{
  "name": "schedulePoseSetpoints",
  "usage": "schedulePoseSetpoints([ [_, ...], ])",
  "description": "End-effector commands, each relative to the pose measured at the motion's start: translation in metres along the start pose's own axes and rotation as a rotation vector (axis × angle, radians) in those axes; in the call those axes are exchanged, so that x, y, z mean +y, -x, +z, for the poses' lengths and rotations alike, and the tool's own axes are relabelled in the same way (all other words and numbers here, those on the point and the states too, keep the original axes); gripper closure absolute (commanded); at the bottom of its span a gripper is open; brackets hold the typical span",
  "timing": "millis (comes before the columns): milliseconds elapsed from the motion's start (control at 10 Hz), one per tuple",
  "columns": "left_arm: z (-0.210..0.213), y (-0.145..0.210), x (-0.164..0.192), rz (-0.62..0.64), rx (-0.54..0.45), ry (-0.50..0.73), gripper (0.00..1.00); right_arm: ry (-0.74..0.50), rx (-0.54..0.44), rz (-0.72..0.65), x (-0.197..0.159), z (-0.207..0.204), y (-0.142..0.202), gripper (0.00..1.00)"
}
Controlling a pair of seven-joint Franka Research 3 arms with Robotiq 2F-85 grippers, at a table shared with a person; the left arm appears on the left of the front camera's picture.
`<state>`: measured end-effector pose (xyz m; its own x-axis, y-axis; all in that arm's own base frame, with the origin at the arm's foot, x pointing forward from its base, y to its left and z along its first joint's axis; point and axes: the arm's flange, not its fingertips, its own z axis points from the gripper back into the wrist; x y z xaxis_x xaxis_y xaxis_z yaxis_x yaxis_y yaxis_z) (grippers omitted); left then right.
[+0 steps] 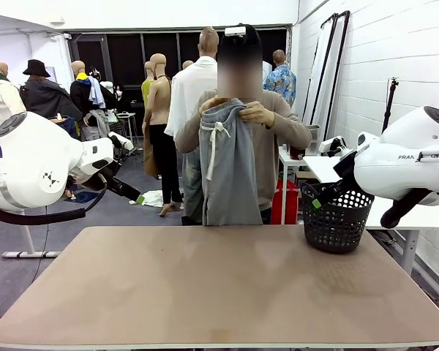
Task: Fold the training pants.
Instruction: Grab both ends of the Training pants handed by a person.
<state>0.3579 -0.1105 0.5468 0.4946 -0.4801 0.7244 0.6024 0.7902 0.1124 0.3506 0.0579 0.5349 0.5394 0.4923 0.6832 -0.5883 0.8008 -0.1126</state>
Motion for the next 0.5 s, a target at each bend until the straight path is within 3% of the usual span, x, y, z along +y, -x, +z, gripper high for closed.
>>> schedulePoseSetpoints([
  [0, 0.0001, -0.0001, 0.0, 0.001, -0.003, 0.005, 0.0, -0.006, 0.0, 0.001, 0.0003, -0.0003, 0.0001, 0.0],
  [400, 0.0001, -0.0001, 0.0, 0.001, -0.003, 0.005, 0.0, -0.006, 0.0, 0.001, 0.0003, -0.0003, 0.0001, 0.0],
])
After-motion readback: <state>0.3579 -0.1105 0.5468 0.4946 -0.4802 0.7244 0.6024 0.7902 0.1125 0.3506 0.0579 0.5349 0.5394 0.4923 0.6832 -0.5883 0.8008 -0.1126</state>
